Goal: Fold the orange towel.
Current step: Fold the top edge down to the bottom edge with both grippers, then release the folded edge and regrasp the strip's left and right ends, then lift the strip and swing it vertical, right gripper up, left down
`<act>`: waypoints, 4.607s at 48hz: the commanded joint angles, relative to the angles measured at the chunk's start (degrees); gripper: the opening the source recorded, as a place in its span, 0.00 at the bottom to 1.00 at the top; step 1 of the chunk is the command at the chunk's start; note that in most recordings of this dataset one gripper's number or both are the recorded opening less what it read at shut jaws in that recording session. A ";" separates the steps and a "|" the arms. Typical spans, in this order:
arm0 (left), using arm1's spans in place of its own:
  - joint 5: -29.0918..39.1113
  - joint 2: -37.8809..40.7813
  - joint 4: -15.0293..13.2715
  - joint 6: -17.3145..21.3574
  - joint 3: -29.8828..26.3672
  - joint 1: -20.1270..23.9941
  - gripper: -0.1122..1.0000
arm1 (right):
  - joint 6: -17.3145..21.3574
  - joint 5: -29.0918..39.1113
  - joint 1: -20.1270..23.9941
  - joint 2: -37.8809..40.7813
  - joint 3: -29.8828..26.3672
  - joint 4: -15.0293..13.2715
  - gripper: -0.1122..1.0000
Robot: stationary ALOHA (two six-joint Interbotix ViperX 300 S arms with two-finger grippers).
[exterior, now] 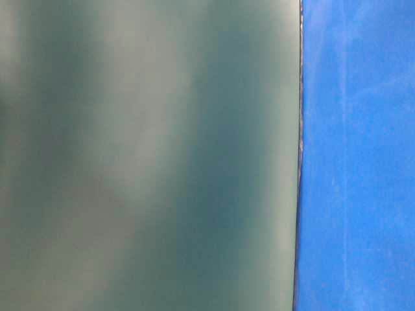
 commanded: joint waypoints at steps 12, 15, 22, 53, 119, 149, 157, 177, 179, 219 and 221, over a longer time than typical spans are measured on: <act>-0.35 -1.32 0.09 0.26 -1.05 -2.29 0.63 | 1.23 -1.58 1.14 -0.62 -1.41 -0.09 0.45; -0.09 -2.20 0.09 0.97 -1.14 -1.85 0.71 | 0.62 -1.32 0.62 -1.32 -1.41 -0.79 0.60; 0.88 -6.06 0.26 3.25 -0.44 1.67 0.70 | -0.09 -0.26 -2.46 -5.10 -0.70 -3.96 0.67; -0.53 -2.81 0.26 10.72 1.93 17.23 0.69 | -0.18 3.60 -17.05 -0.79 1.49 -9.14 0.66; 17.23 -9.23 0.09 5.89 -4.66 15.38 0.12 | 0.00 15.38 -13.80 -12.04 -1.76 -10.11 0.12; 22.15 -20.83 0.26 6.06 -7.56 12.83 0.12 | 0.44 20.83 -15.21 -23.03 -3.69 -15.38 0.12; 18.11 -19.16 0.26 6.06 -7.73 12.39 0.12 | 0.44 20.74 -21.01 -21.53 -4.31 -17.58 0.12; 6.33 -4.13 0.35 15.91 -18.37 7.47 0.12 | 0.00 16.44 -36.56 -11.60 -11.43 -27.95 0.12; 6.33 -3.08 0.35 17.75 -19.69 6.86 0.12 | 0.00 15.73 -37.35 -10.28 -12.48 -28.83 0.12; 3.52 7.47 0.35 27.69 -32.52 6.86 0.12 | 0.35 10.90 -43.51 -4.22 -17.67 -35.86 0.12; 3.16 8.44 0.35 29.27 -33.84 7.03 0.12 | 0.53 10.90 -43.86 -5.54 -16.17 -35.86 0.12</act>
